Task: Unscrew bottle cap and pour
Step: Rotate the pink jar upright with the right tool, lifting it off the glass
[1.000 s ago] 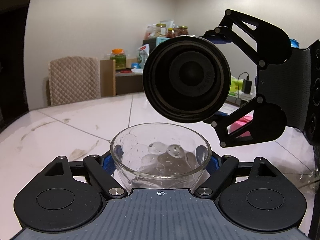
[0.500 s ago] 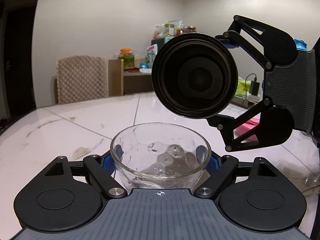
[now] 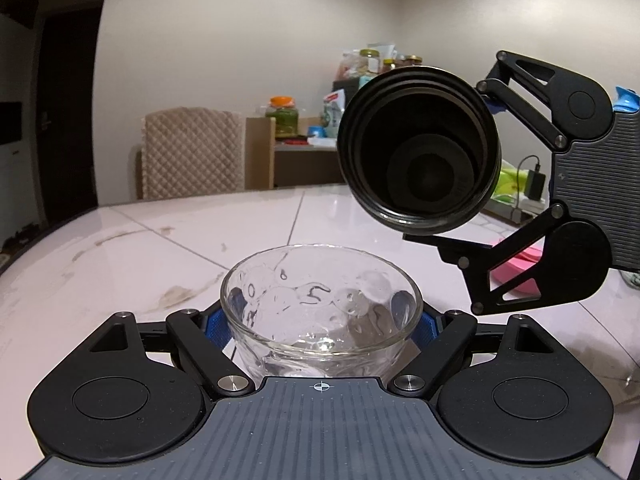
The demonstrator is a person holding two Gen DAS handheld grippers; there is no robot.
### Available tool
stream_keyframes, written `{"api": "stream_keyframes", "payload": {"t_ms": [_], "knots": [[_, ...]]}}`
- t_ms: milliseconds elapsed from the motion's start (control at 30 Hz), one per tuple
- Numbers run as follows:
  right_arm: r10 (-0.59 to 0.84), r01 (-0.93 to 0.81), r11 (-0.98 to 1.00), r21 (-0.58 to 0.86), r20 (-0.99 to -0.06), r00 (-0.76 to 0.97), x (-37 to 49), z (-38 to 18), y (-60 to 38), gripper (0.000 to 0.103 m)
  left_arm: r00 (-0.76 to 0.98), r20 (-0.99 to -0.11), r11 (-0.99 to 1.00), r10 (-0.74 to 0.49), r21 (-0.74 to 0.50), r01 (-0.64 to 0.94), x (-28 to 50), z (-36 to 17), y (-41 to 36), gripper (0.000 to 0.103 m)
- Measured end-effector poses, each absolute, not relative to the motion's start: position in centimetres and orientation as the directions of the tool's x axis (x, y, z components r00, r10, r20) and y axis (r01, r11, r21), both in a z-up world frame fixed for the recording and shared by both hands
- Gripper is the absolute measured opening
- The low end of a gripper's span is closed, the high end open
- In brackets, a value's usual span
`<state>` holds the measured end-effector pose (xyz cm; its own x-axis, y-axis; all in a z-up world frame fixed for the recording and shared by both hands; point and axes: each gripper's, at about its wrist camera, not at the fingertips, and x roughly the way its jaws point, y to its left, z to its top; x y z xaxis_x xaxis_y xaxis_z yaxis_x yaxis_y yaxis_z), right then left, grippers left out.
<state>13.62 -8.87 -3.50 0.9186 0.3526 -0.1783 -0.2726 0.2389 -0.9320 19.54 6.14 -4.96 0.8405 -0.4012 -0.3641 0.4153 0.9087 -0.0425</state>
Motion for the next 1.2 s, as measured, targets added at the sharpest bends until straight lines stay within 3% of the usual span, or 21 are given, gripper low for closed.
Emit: {"api": "stream_keyframes", "payload": {"t_ms": [1200], "knots": [[0.383,-0.505,0.521,-0.688,-0.34,0.859,17.2,1.9,-11.9,0.088,0.879,-0.366,0.95,-0.306,-0.059,0.306,18.4,-4.5,5.9,0.088]]}}
